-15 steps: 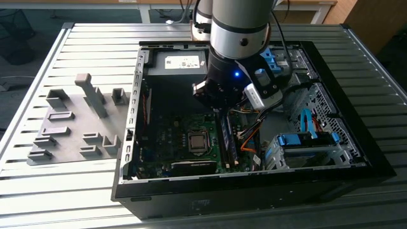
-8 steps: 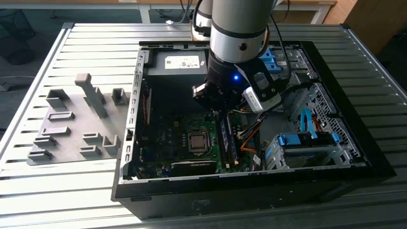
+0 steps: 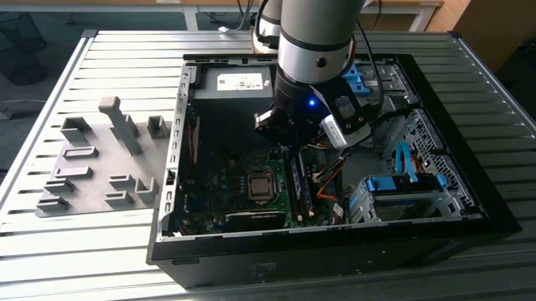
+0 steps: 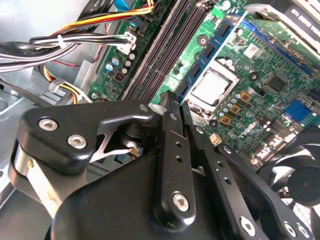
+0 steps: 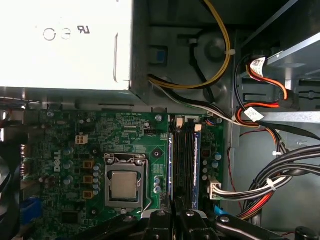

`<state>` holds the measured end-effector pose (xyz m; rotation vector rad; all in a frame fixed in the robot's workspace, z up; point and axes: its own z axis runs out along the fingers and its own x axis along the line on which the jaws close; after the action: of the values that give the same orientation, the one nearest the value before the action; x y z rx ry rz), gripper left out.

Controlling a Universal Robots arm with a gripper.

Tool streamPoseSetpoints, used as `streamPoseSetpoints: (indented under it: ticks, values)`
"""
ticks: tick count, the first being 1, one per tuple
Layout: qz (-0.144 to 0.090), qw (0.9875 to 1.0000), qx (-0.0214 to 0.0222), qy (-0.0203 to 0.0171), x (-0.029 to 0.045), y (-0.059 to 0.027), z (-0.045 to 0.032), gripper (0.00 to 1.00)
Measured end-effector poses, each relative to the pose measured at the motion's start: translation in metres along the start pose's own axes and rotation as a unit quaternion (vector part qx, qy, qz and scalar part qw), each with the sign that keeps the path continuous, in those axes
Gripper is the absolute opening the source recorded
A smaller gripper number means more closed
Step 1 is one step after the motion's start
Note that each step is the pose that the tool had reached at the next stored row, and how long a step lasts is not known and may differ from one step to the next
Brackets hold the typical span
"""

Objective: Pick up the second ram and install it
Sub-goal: 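Insert the second ram into the second slot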

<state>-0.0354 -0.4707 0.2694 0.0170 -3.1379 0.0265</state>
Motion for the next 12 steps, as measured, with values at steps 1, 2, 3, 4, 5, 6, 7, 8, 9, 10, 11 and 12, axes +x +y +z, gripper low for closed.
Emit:
streamPoseSetpoints:
  ticks: [1,2,3,4,5,6,7,8,9,10,11,12]
  values:
    - [0.000,1.0000,0.0001,0.0004,-0.0003,0.0000,0.0004,0.14]
    - [0.001,1.0000,0.0001,0.0005,-0.0004,0.0000,0.0009,0.14]
    - [0.001,1.0000,0.0001,0.0005,-0.0004,0.0000,0.0016,0.14]
    - [0.001,1.0000,0.0000,0.0006,-0.0006,0.0000,0.0028,0.14]
    - [0.001,1.0000,-0.0003,0.0006,-0.0009,0.0001,0.0038,0.14]
    - [0.003,1.0000,-0.0003,0.0006,-0.0011,0.0001,0.0047,0.14]
    - [0.005,1.0000,-0.0003,0.0006,-0.0012,0.0001,0.0055,0.14]
    - [0.009,1.0000,-0.0003,0.0007,-0.0014,0.0001,0.0065,0.14]
    - [0.011,0.9999,-0.0003,0.0008,-0.0016,0.0001,0.0077,0.14]
    - [0.013,0.9999,-0.0003,0.0008,-0.0018,0.0001,0.0093,0.14]
    - [0.013,0.9999,-0.0004,0.0008,-0.0021,0.0001,0.0112,0.14]
    - [0.013,0.9999,-0.0004,0.0009,-0.0025,0.0002,0.0130,0.14]
